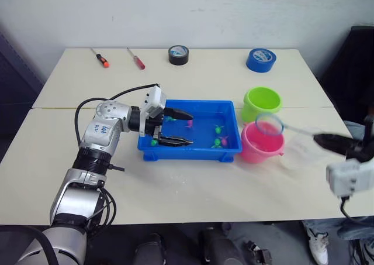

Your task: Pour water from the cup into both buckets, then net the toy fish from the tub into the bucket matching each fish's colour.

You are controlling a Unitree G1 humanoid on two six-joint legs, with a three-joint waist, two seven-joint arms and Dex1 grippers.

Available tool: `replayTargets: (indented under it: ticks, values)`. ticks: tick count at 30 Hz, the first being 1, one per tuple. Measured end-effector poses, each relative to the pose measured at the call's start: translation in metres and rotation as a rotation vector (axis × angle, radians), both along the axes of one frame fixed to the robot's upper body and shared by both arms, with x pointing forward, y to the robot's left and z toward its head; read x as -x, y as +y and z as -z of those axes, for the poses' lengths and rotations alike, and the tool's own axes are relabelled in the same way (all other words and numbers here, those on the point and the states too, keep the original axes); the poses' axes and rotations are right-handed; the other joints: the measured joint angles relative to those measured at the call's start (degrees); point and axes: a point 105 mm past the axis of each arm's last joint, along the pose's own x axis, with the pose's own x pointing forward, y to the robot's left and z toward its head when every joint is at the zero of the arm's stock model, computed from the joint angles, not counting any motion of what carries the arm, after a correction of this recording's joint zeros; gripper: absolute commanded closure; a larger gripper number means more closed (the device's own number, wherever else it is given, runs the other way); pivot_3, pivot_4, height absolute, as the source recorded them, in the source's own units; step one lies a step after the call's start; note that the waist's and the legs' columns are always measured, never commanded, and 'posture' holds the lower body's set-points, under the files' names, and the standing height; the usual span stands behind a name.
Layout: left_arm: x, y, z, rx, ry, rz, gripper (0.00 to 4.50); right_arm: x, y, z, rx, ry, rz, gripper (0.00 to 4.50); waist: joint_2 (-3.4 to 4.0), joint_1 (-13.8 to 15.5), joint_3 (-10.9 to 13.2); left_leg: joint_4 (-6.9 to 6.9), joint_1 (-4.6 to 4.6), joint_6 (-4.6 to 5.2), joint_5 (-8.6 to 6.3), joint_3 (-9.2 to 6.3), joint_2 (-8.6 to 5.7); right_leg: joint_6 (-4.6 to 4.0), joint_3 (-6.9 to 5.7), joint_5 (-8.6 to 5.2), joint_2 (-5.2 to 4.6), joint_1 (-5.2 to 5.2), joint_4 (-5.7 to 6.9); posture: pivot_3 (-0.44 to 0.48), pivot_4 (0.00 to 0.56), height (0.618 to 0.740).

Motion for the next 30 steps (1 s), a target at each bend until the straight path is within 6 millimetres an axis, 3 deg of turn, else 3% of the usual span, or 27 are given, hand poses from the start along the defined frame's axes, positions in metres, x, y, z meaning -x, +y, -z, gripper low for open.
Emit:
replayTargets:
  ticks: [5,12,15,25,30]
  values:
    - [0.0,0.008,0.008,-0.029,0.007,-0.025,0.02,-0.014,0.039,-0.01,-0.107,0.09,-0.143,4.5,0.02,-0.16,0.01,-0.01,0.12,0.01,-0.01,0.13,0.03,0.0,0.11,0.0,-0.03,0.01,0.09,0.0,0.15,0.74]
    - [0.005,0.015,0.015,-0.057,0.014,-0.047,0.02,-0.03,0.072,0.02,-0.07,0.242,-0.272,4.5,0.02,0.04,0.01,0.02,0.06,0.1,-0.05,0.17,0.01,-0.01,0.11,-0.01,-0.14,-0.1,0.13,0.0,0.15,0.74]
    - [0.006,0.02,0.015,-0.067,0.008,-0.071,0.02,-0.032,0.074,0.036,-0.02,0.304,-0.3,4.5,0.02,0.08,0.01,0.05,0.04,0.13,-0.07,0.19,0.01,-0.01,0.1,-0.01,-0.16,-0.1,0.15,0.0,0.15,0.74]
    - [0.009,0.032,0.011,-0.072,-0.006,-0.142,0.02,-0.05,0.073,0.053,0.041,0.358,-0.35,4.5,0.03,-0.43,0.02,0.12,0.12,0.13,-0.07,0.22,0.04,-0.08,0.1,-0.05,-0.17,-0.13,0.41,0.0,0.15,0.74]
    - [0.009,0.037,0.011,-0.074,-0.003,-0.165,0.02,-0.07,0.076,0.063,0.078,0.327,-0.354,4.5,0.04,-1.12,0.02,0.15,0.13,0.12,-0.07,0.24,0.04,-0.09,0.11,-0.05,-0.18,-0.14,0.48,0.0,0.15,0.74]
